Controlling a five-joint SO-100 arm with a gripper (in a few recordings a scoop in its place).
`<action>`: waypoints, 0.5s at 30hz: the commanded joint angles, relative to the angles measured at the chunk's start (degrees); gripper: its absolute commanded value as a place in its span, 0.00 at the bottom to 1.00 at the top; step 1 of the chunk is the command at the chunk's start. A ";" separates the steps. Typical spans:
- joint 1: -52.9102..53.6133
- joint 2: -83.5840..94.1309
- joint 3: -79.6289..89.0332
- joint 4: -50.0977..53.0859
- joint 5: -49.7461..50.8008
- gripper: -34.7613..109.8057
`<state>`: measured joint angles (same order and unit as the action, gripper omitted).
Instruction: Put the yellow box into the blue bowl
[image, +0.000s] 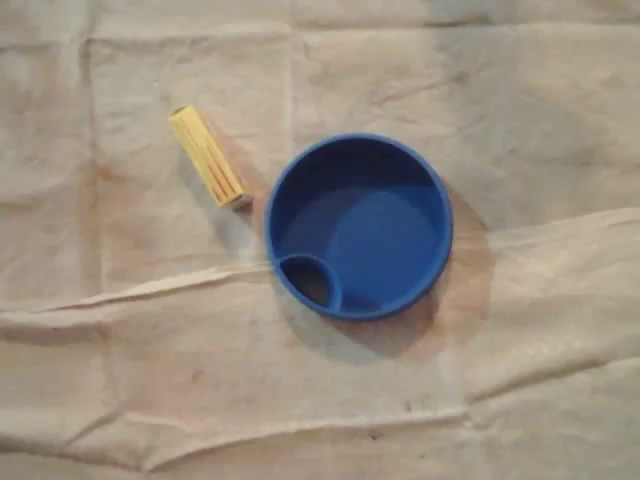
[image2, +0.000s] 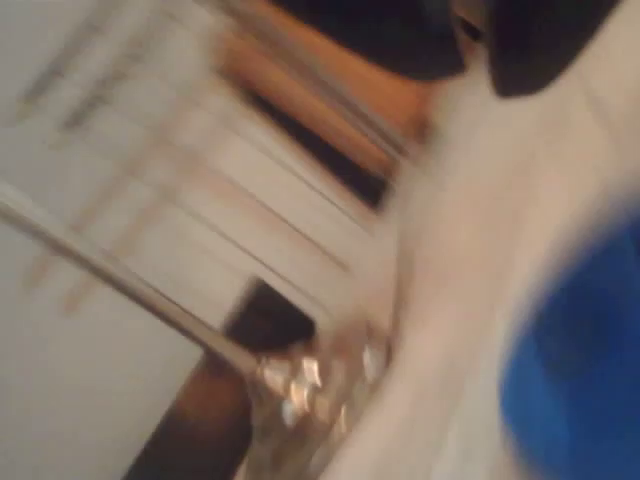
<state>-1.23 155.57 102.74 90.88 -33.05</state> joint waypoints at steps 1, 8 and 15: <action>5.27 -1.67 -1.41 -6.06 -13.27 0.24; 11.87 -9.32 -0.09 -16.08 -41.22 0.24; 18.98 -18.46 -0.88 -19.16 -63.90 0.24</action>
<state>14.50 140.62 103.45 73.74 -86.66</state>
